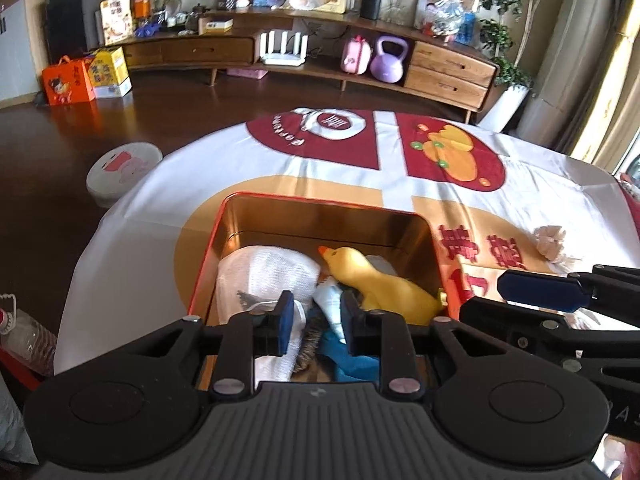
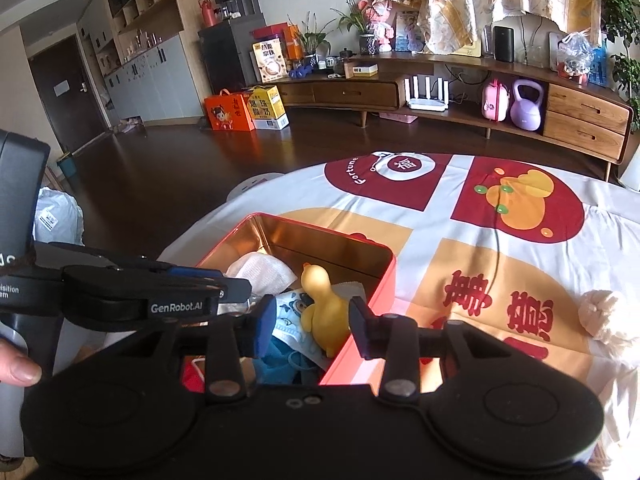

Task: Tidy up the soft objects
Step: 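Withdraw both tools from the tin toward the swab packet and cotton swabs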

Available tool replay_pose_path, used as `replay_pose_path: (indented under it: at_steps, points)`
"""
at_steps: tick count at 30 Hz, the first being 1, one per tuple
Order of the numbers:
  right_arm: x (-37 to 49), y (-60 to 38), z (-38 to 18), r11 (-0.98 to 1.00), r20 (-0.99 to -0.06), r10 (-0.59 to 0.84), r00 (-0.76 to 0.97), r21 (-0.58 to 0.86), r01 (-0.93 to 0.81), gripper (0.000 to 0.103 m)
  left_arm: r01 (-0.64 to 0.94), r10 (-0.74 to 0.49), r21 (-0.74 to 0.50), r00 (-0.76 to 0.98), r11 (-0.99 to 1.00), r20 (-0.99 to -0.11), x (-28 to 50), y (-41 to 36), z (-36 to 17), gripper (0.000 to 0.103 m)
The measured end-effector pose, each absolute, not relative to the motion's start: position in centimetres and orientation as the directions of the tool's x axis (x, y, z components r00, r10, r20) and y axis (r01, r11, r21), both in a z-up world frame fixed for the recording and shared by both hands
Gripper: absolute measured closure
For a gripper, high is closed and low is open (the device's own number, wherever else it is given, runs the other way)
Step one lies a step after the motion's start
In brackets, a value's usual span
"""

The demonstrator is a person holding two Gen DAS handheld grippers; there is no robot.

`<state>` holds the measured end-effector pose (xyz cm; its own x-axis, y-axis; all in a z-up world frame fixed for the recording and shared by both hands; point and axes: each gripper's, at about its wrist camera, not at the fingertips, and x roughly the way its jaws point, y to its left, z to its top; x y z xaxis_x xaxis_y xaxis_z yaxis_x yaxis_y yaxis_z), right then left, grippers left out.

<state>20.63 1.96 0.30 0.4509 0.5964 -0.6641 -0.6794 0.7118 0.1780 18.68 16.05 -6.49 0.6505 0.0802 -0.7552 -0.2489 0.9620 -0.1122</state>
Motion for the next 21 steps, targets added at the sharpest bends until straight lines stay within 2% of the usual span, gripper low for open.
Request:
replay_pose_path:
  at_steps: [7,16,18,19,20,21]
  points:
    - [19.5,-0.6,1.5,0.716,-0.641,0.607,0.470,0.184,-0.674,0.052,-0.198,0.053,-0.113,0.677,0.974,-0.734,17.7,13.7,-5.2,0.074]
    - [18.0,-4.6,2.5,0.727,-0.625,0.612,0.485,0.203,-0.656,0.044,-0.134,0.001,-0.131,0.704,0.982,-0.710,16.2,10.3,-3.9,0.073]
    - [17.6,-5.6,2.6,0.733,-0.619,0.609,0.496,0.202,-0.649,0.042,-0.120,-0.010,-0.135,0.708,0.984,-0.706,15.9,9.4,-3.8,0.064]
    - [17.4,-6.2,2.7,0.734,-0.616,0.610,0.499,0.202,-0.648,0.040,-0.114,-0.016,-0.139,0.711,0.984,-0.703,15.8,9.0,-3.8,0.044]
    - [17.3,-6.7,2.7,0.737,-0.615,0.608,0.502,0.203,-0.645,0.040,-0.109,-0.023,-0.144,0.715,0.983,-0.699,15.6,8.7,-3.8,0.031]
    - [17.2,-7.3,2.7,0.741,-0.614,0.606,0.506,0.203,-0.640,0.040,-0.100,-0.033,-0.151,0.721,0.983,-0.692,15.4,8.3,-3.7,0.031]
